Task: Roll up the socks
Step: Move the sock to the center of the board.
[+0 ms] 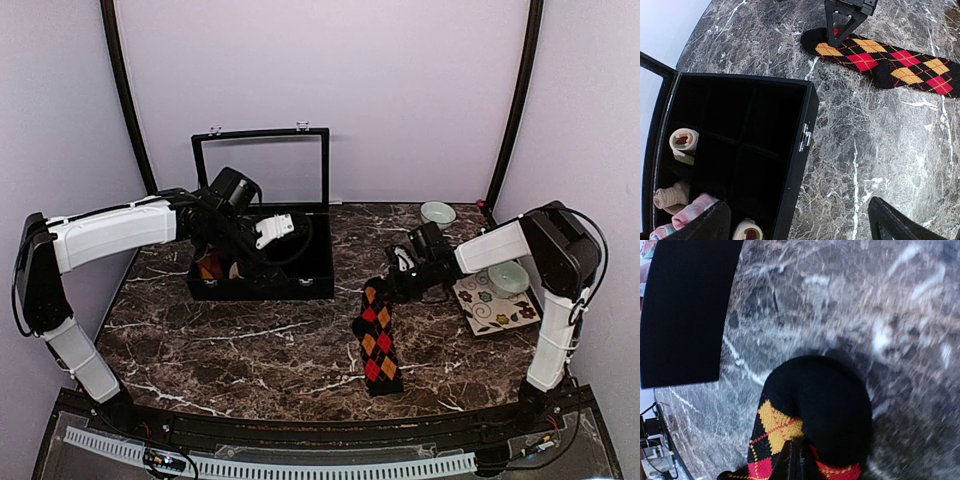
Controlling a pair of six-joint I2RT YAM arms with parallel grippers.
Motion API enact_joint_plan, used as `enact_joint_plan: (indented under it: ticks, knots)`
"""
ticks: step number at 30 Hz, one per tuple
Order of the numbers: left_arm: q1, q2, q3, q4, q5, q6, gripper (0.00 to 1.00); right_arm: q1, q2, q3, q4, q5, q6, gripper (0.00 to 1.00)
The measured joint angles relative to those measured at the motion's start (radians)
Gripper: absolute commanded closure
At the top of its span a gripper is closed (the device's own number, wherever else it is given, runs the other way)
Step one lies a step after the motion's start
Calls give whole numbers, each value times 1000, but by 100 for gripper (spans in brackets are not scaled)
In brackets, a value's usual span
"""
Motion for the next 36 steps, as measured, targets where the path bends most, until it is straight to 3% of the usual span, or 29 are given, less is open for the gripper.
enact_joint_plan:
  ticks: [5,12,16,21,29,36]
  knots:
    - [35,-5,-4,-3,34,11,1,-5,30,54,-10,60,-1,100]
    - [34,-42,-64,0,39,19,1,7,29,42,88,230,134,100]
    - [36,-44,-68,-1,42,21,1,31,37,64,119,306,198,81]
    - [56,-55,-68,-12,48,20,1,64,8,52,159,323,208,69]
    - [143,-88,-97,-42,49,1,1,124,-205,-84,131,360,172,70]
    - [153,-111,-109,-47,60,2,1,345,-354,-256,50,450,172,75]
